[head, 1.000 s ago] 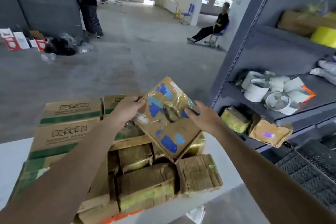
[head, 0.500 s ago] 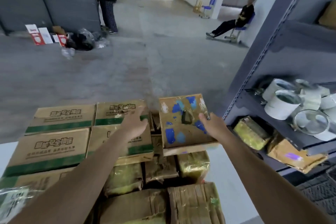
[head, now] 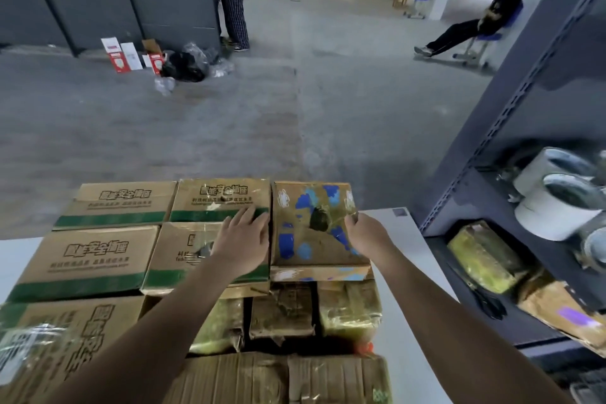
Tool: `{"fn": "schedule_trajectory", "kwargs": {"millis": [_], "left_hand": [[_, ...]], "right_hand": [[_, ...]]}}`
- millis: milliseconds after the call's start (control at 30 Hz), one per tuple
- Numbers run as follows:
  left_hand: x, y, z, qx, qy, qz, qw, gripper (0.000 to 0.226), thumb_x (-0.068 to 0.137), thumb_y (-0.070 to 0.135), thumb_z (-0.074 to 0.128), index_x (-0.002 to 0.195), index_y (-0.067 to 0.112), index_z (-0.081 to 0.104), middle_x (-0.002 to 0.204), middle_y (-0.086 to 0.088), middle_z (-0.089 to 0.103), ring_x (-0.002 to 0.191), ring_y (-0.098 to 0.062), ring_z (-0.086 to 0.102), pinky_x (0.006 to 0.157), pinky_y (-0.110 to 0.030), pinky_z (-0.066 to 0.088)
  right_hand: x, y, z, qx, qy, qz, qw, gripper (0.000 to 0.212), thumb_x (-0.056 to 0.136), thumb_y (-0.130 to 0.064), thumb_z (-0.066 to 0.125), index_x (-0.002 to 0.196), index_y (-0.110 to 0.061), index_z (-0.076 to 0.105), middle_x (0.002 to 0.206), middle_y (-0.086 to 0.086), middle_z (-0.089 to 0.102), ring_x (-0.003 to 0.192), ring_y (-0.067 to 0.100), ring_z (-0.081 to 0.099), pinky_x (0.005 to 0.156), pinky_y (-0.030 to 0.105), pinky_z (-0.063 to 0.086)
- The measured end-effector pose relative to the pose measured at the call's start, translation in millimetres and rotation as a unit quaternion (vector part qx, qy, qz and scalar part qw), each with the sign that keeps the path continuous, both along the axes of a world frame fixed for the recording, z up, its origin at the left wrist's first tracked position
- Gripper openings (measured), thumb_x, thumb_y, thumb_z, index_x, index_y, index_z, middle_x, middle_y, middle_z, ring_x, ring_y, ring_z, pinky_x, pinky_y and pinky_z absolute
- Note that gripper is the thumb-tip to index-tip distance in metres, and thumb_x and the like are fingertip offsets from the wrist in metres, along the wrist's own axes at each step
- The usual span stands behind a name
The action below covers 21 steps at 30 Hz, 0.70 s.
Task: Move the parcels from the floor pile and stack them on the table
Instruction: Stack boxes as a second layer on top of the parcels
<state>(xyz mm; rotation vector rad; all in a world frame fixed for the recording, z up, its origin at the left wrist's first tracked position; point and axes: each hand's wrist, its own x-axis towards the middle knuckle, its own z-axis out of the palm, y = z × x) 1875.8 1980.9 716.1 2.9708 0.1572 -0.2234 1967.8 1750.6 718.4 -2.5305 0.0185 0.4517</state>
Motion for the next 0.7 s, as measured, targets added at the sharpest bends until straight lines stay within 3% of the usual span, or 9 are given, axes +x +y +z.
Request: {"fn": "schedule_trajectory", "kwargs": {"millis": [133,300,433,567,633,700], "left_hand": [[-3.1,-0.4,-4.6,-0.008,-0.019,0.003,1.0,0.056,0.101,0.047,0.024,0.153,0.026,0.017,0.161,-0.007,0.008,0.149,-0.024,0.004,0.12,-0.044,0.006],[-8.3,-9.6,-10.3,0.031,-0.007,-0.009,0.999,0.061,0.099,0.054,0.019,0.154,0.028,0.011,0.161,-0.013,0.003,0.149,-0.028,-0.002,0.119,-0.05,0.0],[-8.4,-9.6,-8.8,0.021,-0.026,-0.009,0.999,0.06,0.099,0.052,0.021,0.153,0.026,0.015,0.161,-0.011,0.007,0.149,-0.027,-0.002,0.119,-0.05,0.001],[-7.7,-12.8,-5.1,0.022,-0.034,-0.012,0.999,0.061,0.098,0.054,0.022,0.152,0.026,0.02,0.161,-0.007,0.009,0.149,-0.024,-0.003,0.12,-0.05,0.003],[-9.1,-16.6,-2.5,0.029,-0.022,-0.023,0.999,0.07,0.092,0.064,0.017,0.152,0.028,0.019,0.161,-0.006,0.008,0.149,-0.024,-0.003,0.119,-0.052,0.004],[-11.4,-18.9,1.2,0.038,0.005,-0.037,0.999,0.093,0.075,0.081,0.002,0.152,0.032,0.015,0.161,-0.005,0.005,0.149,-0.026,-0.003,0.118,-0.053,0.003]], "right_hand": [[3.5,1.4,1.2,-0.043,0.004,0.027,0.999,0.04,0.105,-0.035,0.026,0.095,-0.008,0.053,0.087,0.008,0.058,0.076,0.02,0.052,0.072,0.031,0.039],[3.2,-0.7,3.3,-0.058,0.025,0.055,0.996,0.045,0.105,-0.04,0.027,0.121,-0.005,0.05,0.099,0.009,0.057,0.087,0.022,0.053,0.076,0.032,0.039],[0.1,-1.5,7.6,-0.113,-0.042,0.059,0.991,0.044,0.104,-0.04,0.029,0.133,-0.009,0.044,0.101,0.006,0.06,0.084,0.021,0.055,0.069,0.032,0.04],[-4.0,-4.6,7.1,-0.113,-0.032,0.075,0.99,0.049,0.104,-0.037,0.03,0.143,-0.008,0.033,0.124,0.011,0.06,0.106,0.027,0.058,0.075,0.033,0.04],[-4.5,-8.2,7.1,-0.09,-0.021,0.078,0.993,0.046,0.104,-0.036,0.032,0.139,-0.006,0.039,0.125,0.013,0.058,0.109,0.028,0.057,0.079,0.034,0.041],[-4.4,-10.4,9.2,-0.067,-0.021,0.082,0.994,0.04,0.104,-0.032,0.035,0.131,-0.005,0.045,0.124,0.014,0.058,0.109,0.028,0.056,0.081,0.033,0.041]]}}
